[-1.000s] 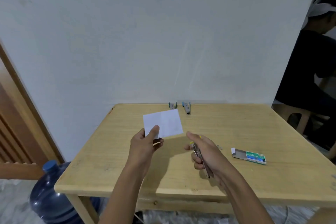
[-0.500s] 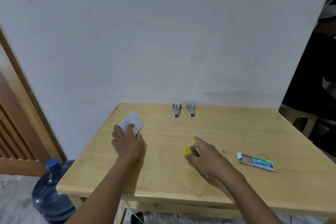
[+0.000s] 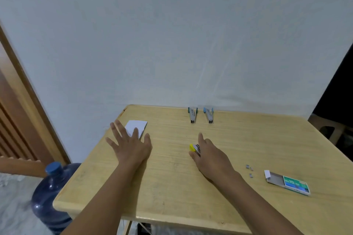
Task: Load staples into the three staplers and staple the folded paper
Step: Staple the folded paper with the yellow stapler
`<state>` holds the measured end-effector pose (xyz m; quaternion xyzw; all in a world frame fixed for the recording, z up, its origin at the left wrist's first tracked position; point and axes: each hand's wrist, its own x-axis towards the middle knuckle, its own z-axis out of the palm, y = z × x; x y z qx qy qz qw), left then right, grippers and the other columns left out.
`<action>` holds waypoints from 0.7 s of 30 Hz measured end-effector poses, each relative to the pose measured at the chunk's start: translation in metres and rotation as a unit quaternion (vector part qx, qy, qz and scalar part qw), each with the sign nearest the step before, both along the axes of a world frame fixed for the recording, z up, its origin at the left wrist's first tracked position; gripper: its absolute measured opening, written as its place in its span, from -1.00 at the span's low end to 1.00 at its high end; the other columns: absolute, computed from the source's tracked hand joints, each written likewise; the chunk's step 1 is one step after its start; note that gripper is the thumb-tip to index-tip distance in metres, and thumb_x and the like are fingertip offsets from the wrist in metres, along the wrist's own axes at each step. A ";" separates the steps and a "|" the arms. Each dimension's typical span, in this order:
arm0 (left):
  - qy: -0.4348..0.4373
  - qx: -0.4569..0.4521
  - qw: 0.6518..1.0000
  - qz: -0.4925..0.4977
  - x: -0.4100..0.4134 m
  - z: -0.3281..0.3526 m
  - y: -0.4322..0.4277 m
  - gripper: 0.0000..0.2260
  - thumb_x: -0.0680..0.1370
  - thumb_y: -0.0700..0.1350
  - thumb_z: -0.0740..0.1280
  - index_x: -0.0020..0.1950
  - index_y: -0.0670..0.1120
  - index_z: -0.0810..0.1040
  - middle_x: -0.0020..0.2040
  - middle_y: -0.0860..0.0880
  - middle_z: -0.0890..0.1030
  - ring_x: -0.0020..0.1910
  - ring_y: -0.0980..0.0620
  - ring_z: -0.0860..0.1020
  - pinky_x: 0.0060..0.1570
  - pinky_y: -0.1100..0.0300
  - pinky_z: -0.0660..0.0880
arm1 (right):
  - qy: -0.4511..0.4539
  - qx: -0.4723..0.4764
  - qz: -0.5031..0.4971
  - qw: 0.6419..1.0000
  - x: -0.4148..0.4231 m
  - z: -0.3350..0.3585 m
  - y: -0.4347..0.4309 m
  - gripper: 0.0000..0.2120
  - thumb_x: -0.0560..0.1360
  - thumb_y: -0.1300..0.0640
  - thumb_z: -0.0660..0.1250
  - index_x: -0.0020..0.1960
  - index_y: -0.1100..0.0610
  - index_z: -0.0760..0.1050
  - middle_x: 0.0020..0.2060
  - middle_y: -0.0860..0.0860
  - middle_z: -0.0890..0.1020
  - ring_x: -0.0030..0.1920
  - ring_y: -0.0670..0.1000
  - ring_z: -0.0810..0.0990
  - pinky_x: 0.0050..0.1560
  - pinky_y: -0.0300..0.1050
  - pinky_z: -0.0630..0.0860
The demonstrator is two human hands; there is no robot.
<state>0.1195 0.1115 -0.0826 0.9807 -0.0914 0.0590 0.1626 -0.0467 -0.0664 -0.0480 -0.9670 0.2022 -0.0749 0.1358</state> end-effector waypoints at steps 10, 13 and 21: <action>0.014 -0.083 0.996 -0.030 0.008 -0.003 -0.001 -0.56 0.49 0.04 0.00 0.34 -0.06 0.26 0.45 -0.09 0.35 0.45 -0.15 0.23 0.39 -0.28 0.08 | 0.015 -0.005 -0.042 0.999 0.098 -0.003 0.011 -0.45 0.66 0.05 0.07 0.55 0.25 0.02 0.44 0.22 0.23 0.21 0.19 0.50 -0.07 -0.03 0.37; 0.006 -0.081 0.996 -0.041 0.008 -0.003 -0.001 -0.67 0.53 -0.02 0.05 0.26 -0.07 0.30 0.48 -0.13 0.30 0.50 -0.17 0.15 0.41 -0.28 0.04 | 0.004 0.008 -0.052 0.999 0.114 0.001 0.013 -0.53 0.64 0.04 0.14 0.47 0.24 0.17 0.37 0.20 0.32 0.14 0.17 0.53 -0.14 -0.06 0.38; -0.089 -0.078 0.993 -0.030 0.008 -0.006 -0.002 -0.72 0.53 -0.01 0.10 0.08 -0.09 0.51 0.21 -0.14 0.41 0.27 -0.14 0.29 0.24 -0.06 0.19 | -0.005 0.082 0.027 0.996 0.072 0.006 0.005 -0.82 0.50 0.04 0.27 0.06 0.09 0.42 -0.08 0.03 0.46 -0.17 0.08 0.54 -0.34 -0.11 0.33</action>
